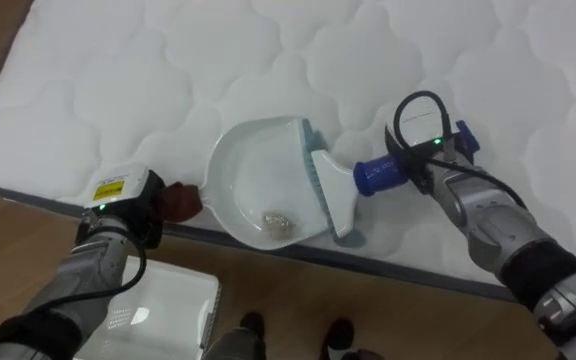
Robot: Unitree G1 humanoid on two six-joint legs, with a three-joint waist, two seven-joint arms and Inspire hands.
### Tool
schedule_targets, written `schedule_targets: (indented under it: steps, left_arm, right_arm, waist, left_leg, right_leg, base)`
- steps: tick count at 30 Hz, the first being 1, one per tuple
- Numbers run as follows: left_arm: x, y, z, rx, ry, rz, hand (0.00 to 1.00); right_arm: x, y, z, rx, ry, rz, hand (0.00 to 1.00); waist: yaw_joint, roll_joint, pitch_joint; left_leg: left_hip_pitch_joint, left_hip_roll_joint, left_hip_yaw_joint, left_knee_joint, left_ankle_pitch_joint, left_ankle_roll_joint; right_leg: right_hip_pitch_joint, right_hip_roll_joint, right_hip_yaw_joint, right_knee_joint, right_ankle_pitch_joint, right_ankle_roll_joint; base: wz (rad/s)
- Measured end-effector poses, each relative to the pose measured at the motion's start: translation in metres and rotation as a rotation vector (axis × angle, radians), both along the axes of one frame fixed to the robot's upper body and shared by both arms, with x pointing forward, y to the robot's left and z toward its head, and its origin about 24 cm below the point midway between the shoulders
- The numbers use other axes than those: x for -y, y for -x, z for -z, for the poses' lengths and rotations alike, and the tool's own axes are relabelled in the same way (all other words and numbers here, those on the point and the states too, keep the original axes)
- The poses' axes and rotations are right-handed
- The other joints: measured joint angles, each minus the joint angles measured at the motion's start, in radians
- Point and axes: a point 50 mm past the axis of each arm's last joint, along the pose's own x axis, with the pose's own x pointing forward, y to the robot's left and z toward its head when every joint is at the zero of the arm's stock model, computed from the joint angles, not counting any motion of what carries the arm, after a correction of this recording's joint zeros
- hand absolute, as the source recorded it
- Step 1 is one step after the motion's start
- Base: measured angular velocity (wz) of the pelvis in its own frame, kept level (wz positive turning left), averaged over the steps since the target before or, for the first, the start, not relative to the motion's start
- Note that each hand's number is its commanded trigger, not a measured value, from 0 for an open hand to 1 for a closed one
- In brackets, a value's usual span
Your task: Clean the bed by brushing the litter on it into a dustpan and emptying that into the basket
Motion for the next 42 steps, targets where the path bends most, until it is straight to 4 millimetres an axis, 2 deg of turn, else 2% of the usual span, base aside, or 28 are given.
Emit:
schedule_targets:
  steps: [20, 25, 28, 30, 31, 34, 35, 37, 38, 39, 40, 42]
  left_arm:
    - [-0.001, 0.004, 0.004, -0.011, 0.001, -0.005, 1.00]
    - [0.001, 0.006, 0.005, -0.011, 0.005, -0.001, 1.00]
    - [0.002, 0.006, 0.006, -0.012, 0.011, -0.002, 1.00]
    - [0.001, 0.005, 0.005, -0.011, 0.006, -0.004, 1.00]
    - [0.000, 0.006, 0.005, -0.012, 0.006, -0.006, 1.00]
    - [-0.008, 0.014, 0.008, -0.013, 0.018, -0.036, 1.00]
    - [-0.009, 0.015, 0.006, -0.013, 0.026, -0.041, 1.00]
    - [-0.010, 0.016, 0.005, -0.009, 0.036, -0.044, 1.00]
    - [-0.011, 0.017, 0.005, -0.009, 0.037, -0.048, 1.00]
    - [-0.012, 0.017, 0.005, -0.009, 0.037, -0.057, 1.00]
    - [-0.012, 0.017, 0.005, -0.008, 0.039, -0.059, 1.00]
    - [-0.013, 0.019, 0.005, -0.008, 0.040, -0.064, 1.00]
  right_arm:
    - [0.005, 0.003, 0.007, -0.041, -0.016, 0.030, 1.00]
    - [0.021, 0.007, 0.016, -0.067, -0.069, 0.088, 1.00]
    - [0.042, 0.017, 0.027, -0.113, -0.175, 0.188, 1.00]
    - [0.067, 0.023, 0.033, -0.135, -0.281, 0.321, 1.00]
    - [0.074, 0.026, 0.036, -0.142, -0.310, 0.363, 1.00]
    - [0.101, 0.040, 0.045, -0.148, -0.434, 0.533, 1.00]
    - [0.113, 0.046, 0.046, -0.140, -0.478, 0.595, 0.91]
    - [0.127, 0.054, 0.047, -0.123, -0.524, 0.669, 0.46]
    - [0.133, 0.059, 0.049, -0.113, -0.548, 0.704, 0.04]
    - [0.136, 0.061, 0.050, -0.100, -0.557, 0.723, 0.00]
    - [0.137, 0.063, 0.051, -0.094, -0.568, 0.735, 0.00]
    - [0.144, 0.071, 0.056, -0.073, -0.616, 0.803, 0.00]
  waist:
    - [-0.003, 0.000, 0.0000]
    - [-0.003, -0.001, -0.0003]
    - [-0.008, 0.001, -0.0019]
    - [-0.018, 0.000, -0.0024]
    - [-0.018, 0.000, -0.0025]
    - [-0.041, -0.003, -0.0091]
    - [-0.042, -0.004, -0.0096]
    - [-0.045, -0.005, -0.0131]
    - [-0.047, -0.008, -0.0194]
    - [-0.053, -0.008, -0.0247]
    - [-0.056, -0.007, -0.0266]
    - [-0.061, -0.005, -0.0414]
  left_leg:
    - [0.023, -0.002, -0.004, -0.003, 0.000, 0.000]
    - [0.030, -0.003, -0.001, -0.006, 0.000, 0.000]
    - [0.042, -0.003, -0.006, -0.005, 0.000, 0.000]
    - [0.046, -0.005, -0.007, -0.004, 0.001, 0.001]
    - [0.051, -0.004, -0.007, -0.005, 0.001, 0.001]
    - [0.080, -0.009, -0.005, -0.024, 0.002, 0.002]
    - [0.091, -0.011, -0.002, -0.026, 0.003, 0.002]
    - [0.113, -0.014, -0.001, -0.031, 0.004, 0.003]
    - [0.133, -0.015, 0.000, -0.037, 0.004, 0.003]
    - [0.151, -0.015, 0.000, -0.037, 0.004, 0.003]
    - [0.162, -0.015, -0.001, -0.039, 0.004, 0.003]
    - [0.216, -0.017, 0.000, -0.059, 0.004, 0.003]
  right_leg:
    - [0.026, 0.000, 0.000, -0.005, -0.002, 0.003]
    - [0.029, -0.002, 0.004, -0.005, -0.002, 0.003]
    - [0.047, -0.002, -0.001, -0.012, -0.003, 0.004]
    - [0.052, -0.009, -0.004, -0.011, -0.003, 0.004]
    - [0.057, -0.009, -0.004, -0.013, -0.003, 0.004]
    - [0.078, -0.011, 0.002, -0.017, -0.007, 0.010]
    - [0.086, -0.013, 0.003, -0.018, -0.008, 0.011]
    - [0.104, -0.015, 0.007, -0.019, -0.011, 0.014]
    - [0.119, -0.014, 0.013, -0.021, -0.014, 0.016]
    - [0.139, -0.013, 0.014, -0.023, -0.017, 0.018]
    - [0.152, -0.012, 0.014, -0.029, -0.017, 0.019]
    - [0.206, -0.009, 0.013, -0.045, -0.021, 0.024]
  base:
    - [0.00]
    - [0.01]
    - [0.03]
    - [0.00]
    - [0.00]
    - [0.00]
    - [0.00]
    - [-0.05]
    - [-0.05]
    - [0.00]
    - [0.03]
    - [0.06]
